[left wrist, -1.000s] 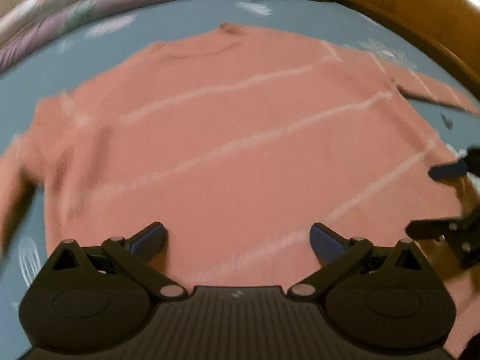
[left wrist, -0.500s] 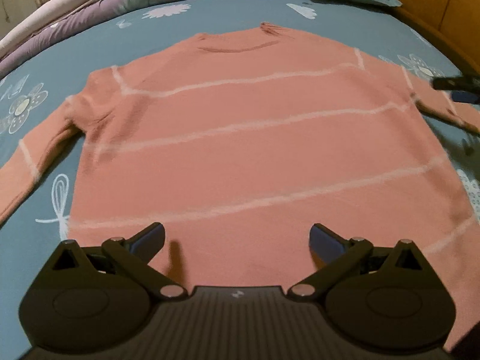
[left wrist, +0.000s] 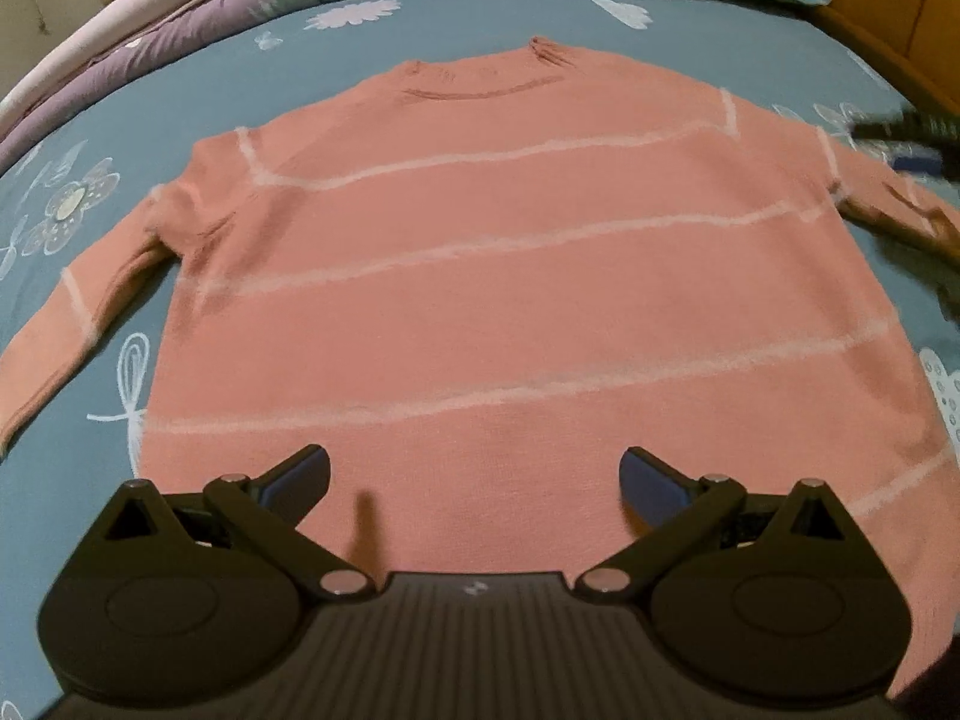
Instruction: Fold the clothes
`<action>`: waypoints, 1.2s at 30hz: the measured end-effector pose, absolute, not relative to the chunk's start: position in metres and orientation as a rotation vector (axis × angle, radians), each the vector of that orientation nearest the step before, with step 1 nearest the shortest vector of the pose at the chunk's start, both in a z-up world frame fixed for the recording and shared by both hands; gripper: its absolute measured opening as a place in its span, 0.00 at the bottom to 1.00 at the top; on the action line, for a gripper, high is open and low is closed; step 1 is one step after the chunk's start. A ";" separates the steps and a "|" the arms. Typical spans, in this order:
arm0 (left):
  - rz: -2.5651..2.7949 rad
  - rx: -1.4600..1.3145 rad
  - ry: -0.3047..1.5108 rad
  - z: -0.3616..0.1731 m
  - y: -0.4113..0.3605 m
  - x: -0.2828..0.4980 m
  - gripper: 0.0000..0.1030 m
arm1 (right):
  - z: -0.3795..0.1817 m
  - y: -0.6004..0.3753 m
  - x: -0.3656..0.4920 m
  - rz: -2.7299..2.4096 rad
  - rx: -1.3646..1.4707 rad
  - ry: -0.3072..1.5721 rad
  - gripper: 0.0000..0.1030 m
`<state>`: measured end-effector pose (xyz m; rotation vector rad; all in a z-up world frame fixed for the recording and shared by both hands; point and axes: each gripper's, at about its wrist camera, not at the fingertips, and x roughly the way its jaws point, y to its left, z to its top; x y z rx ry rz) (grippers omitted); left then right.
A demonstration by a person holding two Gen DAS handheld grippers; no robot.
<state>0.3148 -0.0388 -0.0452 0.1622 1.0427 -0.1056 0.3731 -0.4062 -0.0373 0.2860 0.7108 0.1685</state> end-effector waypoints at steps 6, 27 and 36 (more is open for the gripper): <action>-0.090 0.193 1.058 -0.048 -0.042 0.310 0.99 | -0.069 -0.388 0.413 0.163 0.204 0.786 1.00; -0.112 0.127 1.098 -0.055 -0.028 0.315 0.99 | -0.049 -0.396 0.413 0.093 0.269 0.769 1.00; -0.212 0.195 1.076 -0.050 -0.058 0.326 0.99 | -0.060 -0.496 0.318 -0.050 0.443 0.702 1.00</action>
